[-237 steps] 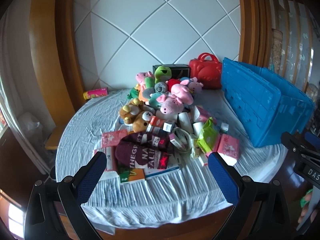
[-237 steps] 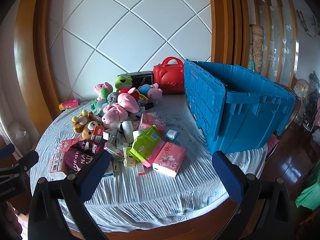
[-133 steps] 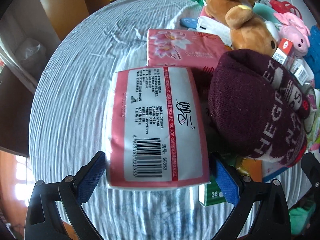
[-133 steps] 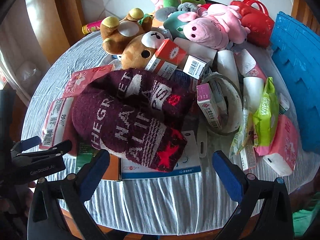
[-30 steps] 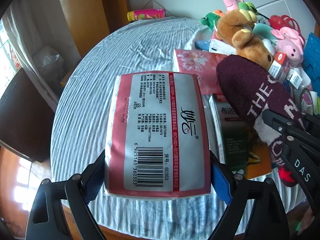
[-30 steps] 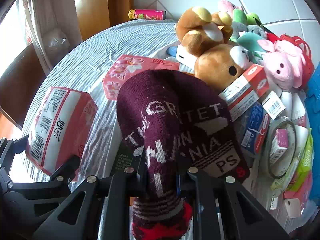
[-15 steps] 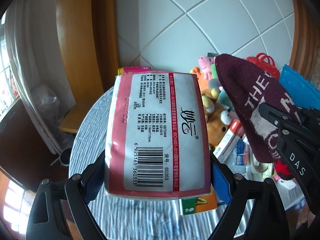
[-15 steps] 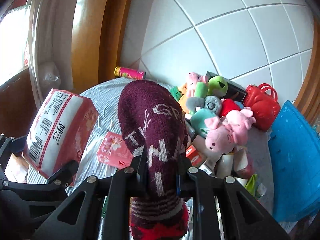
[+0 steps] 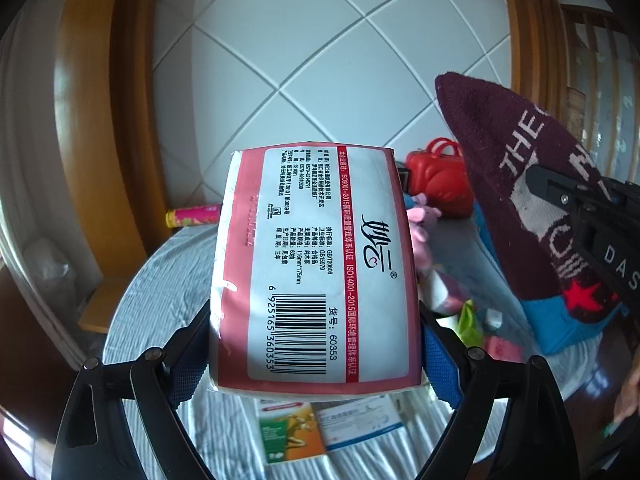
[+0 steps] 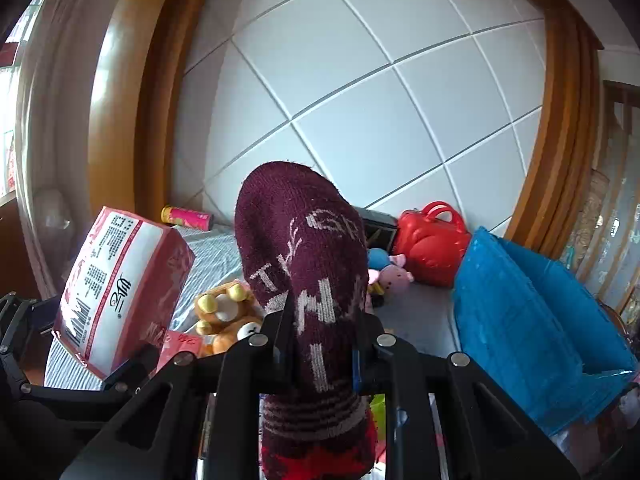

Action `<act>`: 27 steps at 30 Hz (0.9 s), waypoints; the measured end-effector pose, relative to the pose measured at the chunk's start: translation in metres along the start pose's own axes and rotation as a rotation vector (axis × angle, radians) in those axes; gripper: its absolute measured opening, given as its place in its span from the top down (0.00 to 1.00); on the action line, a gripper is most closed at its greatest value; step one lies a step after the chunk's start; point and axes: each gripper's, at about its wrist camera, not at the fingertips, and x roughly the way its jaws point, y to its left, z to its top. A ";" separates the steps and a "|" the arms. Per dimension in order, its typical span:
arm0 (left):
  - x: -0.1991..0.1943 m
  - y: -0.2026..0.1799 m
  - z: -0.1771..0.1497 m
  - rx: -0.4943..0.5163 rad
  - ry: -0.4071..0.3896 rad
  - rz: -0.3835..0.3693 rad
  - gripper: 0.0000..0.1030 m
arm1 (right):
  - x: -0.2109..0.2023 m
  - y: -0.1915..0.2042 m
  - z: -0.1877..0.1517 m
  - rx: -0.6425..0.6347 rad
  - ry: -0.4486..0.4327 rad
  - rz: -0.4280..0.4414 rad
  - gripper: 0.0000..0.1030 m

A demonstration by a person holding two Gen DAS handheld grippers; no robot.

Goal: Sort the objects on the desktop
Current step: 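Lift the tissue pack with the left tool while the right tool lifts the beanie toward the crate, then release the tissue pack and beanie into the blue crate with both tools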

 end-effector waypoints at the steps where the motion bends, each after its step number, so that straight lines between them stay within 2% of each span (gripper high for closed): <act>1: 0.000 -0.012 0.004 0.010 -0.008 -0.010 0.12 | -0.004 -0.014 0.002 0.009 -0.012 -0.015 0.82; 8: 0.007 -0.133 0.040 0.062 -0.104 -0.073 0.12 | -0.026 -0.149 0.008 0.084 -0.114 -0.127 0.82; 13: 0.015 -0.257 0.075 0.078 -0.162 -0.113 0.12 | -0.042 -0.271 0.000 0.110 -0.179 -0.188 0.82; 17: 0.019 -0.353 0.099 0.083 -0.174 -0.148 0.12 | -0.056 -0.371 -0.015 0.114 -0.174 -0.228 0.82; 21: 0.029 -0.431 0.109 0.119 -0.133 -0.194 0.12 | -0.046 -0.464 -0.039 0.144 -0.129 -0.260 0.82; 27: 0.055 -0.510 0.100 0.192 -0.014 -0.222 0.12 | -0.021 -0.555 -0.077 0.198 -0.040 -0.264 0.82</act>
